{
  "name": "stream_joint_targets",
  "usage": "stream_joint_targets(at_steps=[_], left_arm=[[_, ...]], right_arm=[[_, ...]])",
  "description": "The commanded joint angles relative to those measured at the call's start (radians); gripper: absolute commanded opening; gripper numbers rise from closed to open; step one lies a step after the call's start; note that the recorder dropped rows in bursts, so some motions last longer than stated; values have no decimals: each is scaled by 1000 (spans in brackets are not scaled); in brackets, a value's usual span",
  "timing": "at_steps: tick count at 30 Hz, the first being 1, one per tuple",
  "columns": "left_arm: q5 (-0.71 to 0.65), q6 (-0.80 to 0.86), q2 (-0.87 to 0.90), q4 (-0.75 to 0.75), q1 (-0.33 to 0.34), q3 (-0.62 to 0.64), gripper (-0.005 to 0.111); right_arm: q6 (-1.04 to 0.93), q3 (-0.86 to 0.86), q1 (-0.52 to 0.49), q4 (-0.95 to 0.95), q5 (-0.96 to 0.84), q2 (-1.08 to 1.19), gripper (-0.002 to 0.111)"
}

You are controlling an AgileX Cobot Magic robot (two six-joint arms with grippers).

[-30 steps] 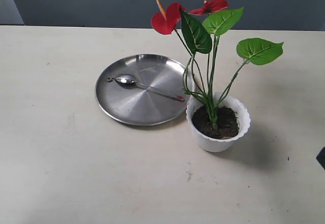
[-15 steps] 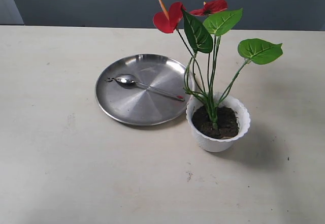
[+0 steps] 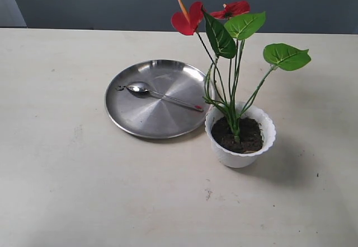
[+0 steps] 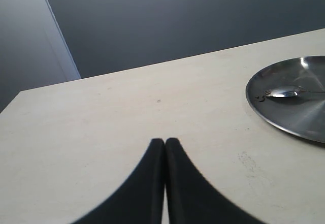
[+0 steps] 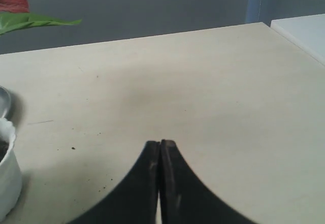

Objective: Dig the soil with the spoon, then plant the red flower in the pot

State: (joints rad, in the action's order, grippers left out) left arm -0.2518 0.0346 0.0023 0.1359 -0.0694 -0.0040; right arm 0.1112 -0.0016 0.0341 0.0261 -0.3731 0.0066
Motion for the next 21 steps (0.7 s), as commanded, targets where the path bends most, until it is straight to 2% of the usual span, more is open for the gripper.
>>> stream_joint_targets(at_steps=[1,5,17,21], left_arm=[[9,-2,-2,-2,-5,4,0],[9,-2,-2,-2,-5,4,0],[9,-2,-2,-2,-5,4,0],[9,-2,-2,-2,-5,4,0]], right_arm=[[-5,2,-4,18,13,-7,0],[-74,2,-4,18,13,-7,0],[-88,2,-34,14,13,-7,0],[-88,2,-34,-40,13,-7,0]])
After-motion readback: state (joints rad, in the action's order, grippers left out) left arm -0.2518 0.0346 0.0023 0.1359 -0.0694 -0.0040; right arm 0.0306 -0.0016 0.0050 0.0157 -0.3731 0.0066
